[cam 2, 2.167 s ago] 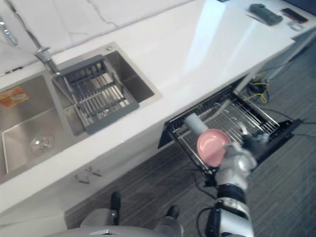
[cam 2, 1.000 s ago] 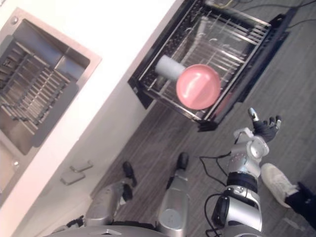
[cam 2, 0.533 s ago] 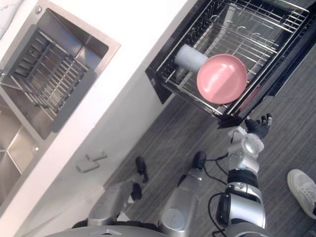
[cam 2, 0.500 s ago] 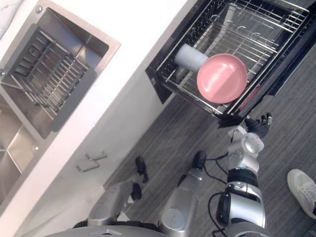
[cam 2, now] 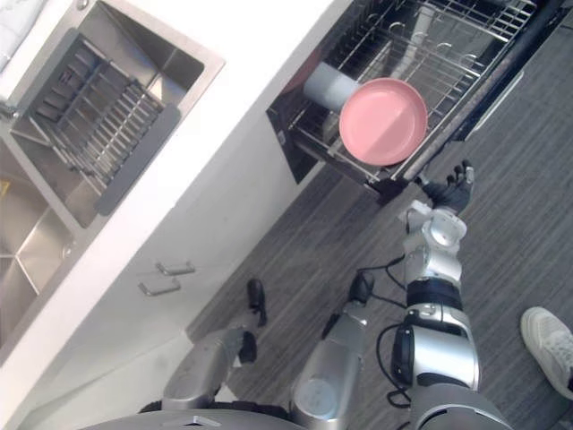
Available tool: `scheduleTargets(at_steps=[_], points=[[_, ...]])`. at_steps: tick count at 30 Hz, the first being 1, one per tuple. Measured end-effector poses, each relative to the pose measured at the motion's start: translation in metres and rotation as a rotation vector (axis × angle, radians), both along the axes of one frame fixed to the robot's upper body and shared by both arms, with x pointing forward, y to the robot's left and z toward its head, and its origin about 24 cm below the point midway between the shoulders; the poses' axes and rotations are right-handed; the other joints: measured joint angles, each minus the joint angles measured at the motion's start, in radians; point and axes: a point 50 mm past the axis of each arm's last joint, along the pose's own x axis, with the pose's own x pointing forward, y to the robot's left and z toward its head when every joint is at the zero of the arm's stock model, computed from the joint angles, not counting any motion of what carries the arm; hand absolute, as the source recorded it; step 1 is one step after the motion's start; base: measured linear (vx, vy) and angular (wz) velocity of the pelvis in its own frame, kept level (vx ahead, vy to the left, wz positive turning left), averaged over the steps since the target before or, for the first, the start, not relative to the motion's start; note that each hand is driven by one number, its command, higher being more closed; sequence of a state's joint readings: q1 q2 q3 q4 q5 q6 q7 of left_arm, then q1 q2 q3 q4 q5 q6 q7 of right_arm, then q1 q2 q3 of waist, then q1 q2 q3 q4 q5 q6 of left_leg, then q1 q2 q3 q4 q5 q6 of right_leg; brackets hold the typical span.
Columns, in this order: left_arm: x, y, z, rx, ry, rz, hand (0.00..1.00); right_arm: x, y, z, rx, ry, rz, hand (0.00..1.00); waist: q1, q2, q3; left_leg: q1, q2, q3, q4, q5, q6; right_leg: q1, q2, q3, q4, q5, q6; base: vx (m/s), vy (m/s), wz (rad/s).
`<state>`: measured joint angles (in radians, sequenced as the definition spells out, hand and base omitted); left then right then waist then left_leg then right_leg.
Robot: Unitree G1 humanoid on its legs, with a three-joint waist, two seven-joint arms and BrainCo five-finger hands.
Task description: Walk over to the sink, pick up the cup, carry it to the dishwasher, place the cup inside the dishwasher, then close the dishwasher door
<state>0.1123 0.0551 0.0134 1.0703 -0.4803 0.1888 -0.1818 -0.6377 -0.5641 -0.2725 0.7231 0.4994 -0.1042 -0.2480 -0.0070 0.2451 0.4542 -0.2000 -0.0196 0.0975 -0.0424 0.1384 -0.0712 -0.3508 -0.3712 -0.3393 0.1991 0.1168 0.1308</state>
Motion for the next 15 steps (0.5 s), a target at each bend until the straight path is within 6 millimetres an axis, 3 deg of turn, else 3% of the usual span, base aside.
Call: scheduleTargets(at_steps=[8,15], points=[[0.001,-0.003,0.000,-0.009,-0.013,0.001,0.00,0.022,0.007,0.042,-0.098,-0.023,0.039,0.00,0.047,0.018,-0.004,-0.063,0.001,-0.097,-0.014,0.045,0.000,-0.025,0.001,-0.059,0.011,0.002,-0.016,-0.04,-0.082,0.24],[0.003,-0.003,0.001,-0.018,-0.028,0.011,0.00,0.027,-0.003,0.069,-0.141,-0.026,0.017,0.00,0.098,0.021,-0.005,-0.114,0.001,-0.171,-0.026,0.080,-0.004,-0.040,-0.006,-0.123,0.031,-0.002,-0.023,-0.04,-0.127,0.29]])
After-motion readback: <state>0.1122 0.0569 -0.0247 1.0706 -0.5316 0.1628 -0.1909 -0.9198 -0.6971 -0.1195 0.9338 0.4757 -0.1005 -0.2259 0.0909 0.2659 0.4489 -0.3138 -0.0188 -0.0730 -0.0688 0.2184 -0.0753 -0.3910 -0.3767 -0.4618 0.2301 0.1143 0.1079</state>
